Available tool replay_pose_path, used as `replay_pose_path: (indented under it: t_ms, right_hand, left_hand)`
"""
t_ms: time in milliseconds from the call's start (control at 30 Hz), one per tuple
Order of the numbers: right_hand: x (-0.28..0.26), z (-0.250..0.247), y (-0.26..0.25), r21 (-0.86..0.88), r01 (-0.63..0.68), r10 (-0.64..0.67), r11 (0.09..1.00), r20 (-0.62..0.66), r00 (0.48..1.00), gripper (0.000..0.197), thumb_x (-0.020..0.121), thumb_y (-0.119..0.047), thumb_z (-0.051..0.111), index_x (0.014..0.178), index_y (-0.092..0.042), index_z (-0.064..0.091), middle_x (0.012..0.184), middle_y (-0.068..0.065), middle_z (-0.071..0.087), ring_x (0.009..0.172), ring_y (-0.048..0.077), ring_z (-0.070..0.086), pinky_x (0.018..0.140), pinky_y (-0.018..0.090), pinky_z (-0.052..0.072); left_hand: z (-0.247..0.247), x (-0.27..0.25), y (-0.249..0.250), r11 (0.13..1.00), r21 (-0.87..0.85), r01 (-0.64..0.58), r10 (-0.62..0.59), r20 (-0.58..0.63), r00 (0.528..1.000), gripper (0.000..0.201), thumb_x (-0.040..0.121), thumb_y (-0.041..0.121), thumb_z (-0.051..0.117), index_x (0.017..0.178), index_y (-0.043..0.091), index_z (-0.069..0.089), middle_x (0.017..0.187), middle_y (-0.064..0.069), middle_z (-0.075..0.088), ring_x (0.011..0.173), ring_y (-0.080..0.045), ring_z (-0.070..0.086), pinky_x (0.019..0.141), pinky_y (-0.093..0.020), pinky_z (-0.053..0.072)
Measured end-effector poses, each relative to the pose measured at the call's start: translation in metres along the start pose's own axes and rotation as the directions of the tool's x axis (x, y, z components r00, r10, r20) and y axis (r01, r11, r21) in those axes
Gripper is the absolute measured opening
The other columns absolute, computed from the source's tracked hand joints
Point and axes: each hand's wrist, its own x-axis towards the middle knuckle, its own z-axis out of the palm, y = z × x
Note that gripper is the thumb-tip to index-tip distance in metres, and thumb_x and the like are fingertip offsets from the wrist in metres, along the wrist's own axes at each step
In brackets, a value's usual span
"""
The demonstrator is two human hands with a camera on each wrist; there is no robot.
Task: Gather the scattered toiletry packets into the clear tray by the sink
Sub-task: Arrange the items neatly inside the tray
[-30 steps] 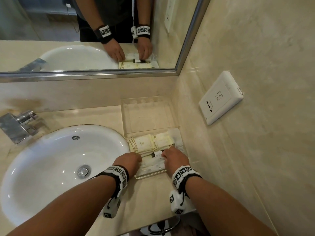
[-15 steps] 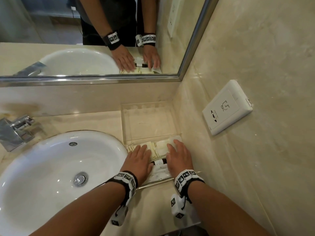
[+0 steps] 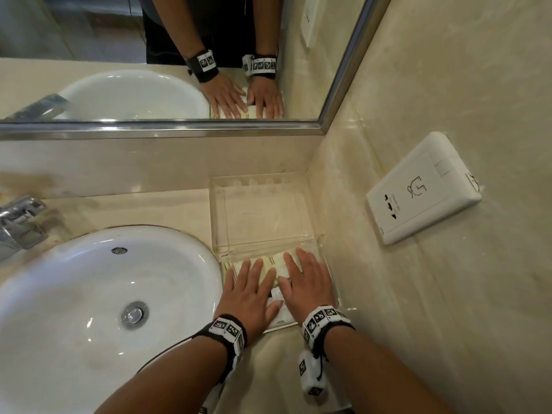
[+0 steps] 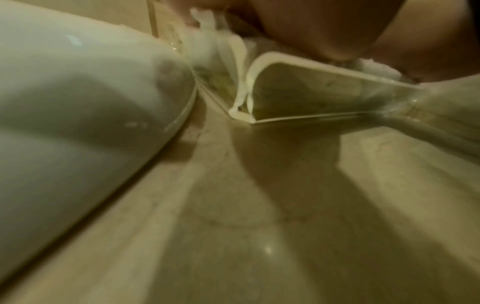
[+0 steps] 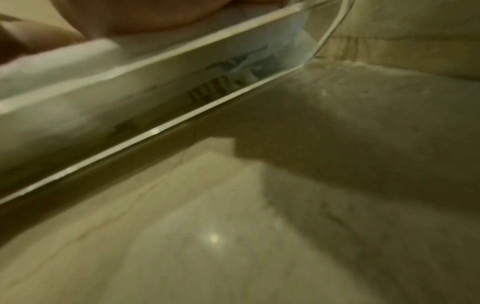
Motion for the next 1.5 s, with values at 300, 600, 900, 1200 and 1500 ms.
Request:
replay_pose_path:
  t_ms: [300,600,900,1200,1500]
  right_hand:
    - [0.001,0.004,0.000,0.060,0.003,-0.002,0.998,-0.020,1.000,0.073,0.090,-0.060,0.005,0.157,-0.037,0.025,0.168,-0.001,0.015,0.154,0.024,0.010,0.123,0.043,0.010]
    - [0.003,0.003,-0.007,0.057,-0.089,0.092,0.994,-0.051,0.994,0.065,0.092,-0.059,0.015,0.150,-0.038,0.036,0.159,0.005,0.033,0.147,0.027,0.029,0.119,0.044,0.026]
    - [0.003,0.003,0.001,0.060,-0.005,0.004,0.998,0.014,1.000,0.061,0.096,-0.056,0.020,0.154,-0.040,0.024,0.163,0.003,0.021,0.152,0.025,0.013,0.122,0.041,0.012]
    - [-0.002,0.001,-0.009,0.081,-0.078,0.081,0.994,-0.032,0.996,0.068,0.093,-0.053,0.007,0.153,-0.036,0.034,0.162,-0.004,0.031,0.151,0.024,0.023,0.121,0.044,0.019]
    - [-0.002,0.006,-0.011,0.133,-0.132,0.138,0.982,-0.038,0.990,0.068,0.091,-0.054,0.006,0.155,-0.040,0.024,0.166,-0.004,0.020,0.152,0.022,0.015,0.123,0.043,0.011]
  left_hand:
    - [0.003,0.005,0.000,1.000,0.011,-0.004,0.003,0.040,0.999,0.067,0.095,0.064,0.014,0.152,0.031,0.024,0.162,-0.010,0.017,0.149,-0.036,0.010,0.114,-0.063,0.010]
    - [-0.002,0.005,0.006,0.999,-0.001,0.046,-0.046,0.045,0.998,0.068,0.094,0.065,0.014,0.154,0.032,0.016,0.163,-0.007,0.010,0.150,-0.033,-0.001,0.114,-0.062,0.000]
    - [-0.005,0.009,0.003,1.000,0.020,-0.012,0.010,0.096,0.995,0.070,0.094,0.064,0.021,0.152,0.026,0.027,0.158,-0.011,0.028,0.147,-0.035,0.021,0.111,-0.067,0.014]
    - [-0.007,0.011,0.003,1.000,-0.022,0.005,-0.002,0.138,0.990,0.066,0.097,0.057,0.008,0.154,0.027,0.017,0.164,0.004,0.009,0.150,-0.030,0.011,0.113,-0.064,0.013]
    - [-0.012,0.012,0.018,0.993,-0.065,0.102,-0.093,0.127,0.987,0.061,0.095,0.055,0.004,0.154,0.038,-0.001,0.164,0.007,-0.007,0.149,-0.026,-0.014,0.113,-0.062,-0.010]
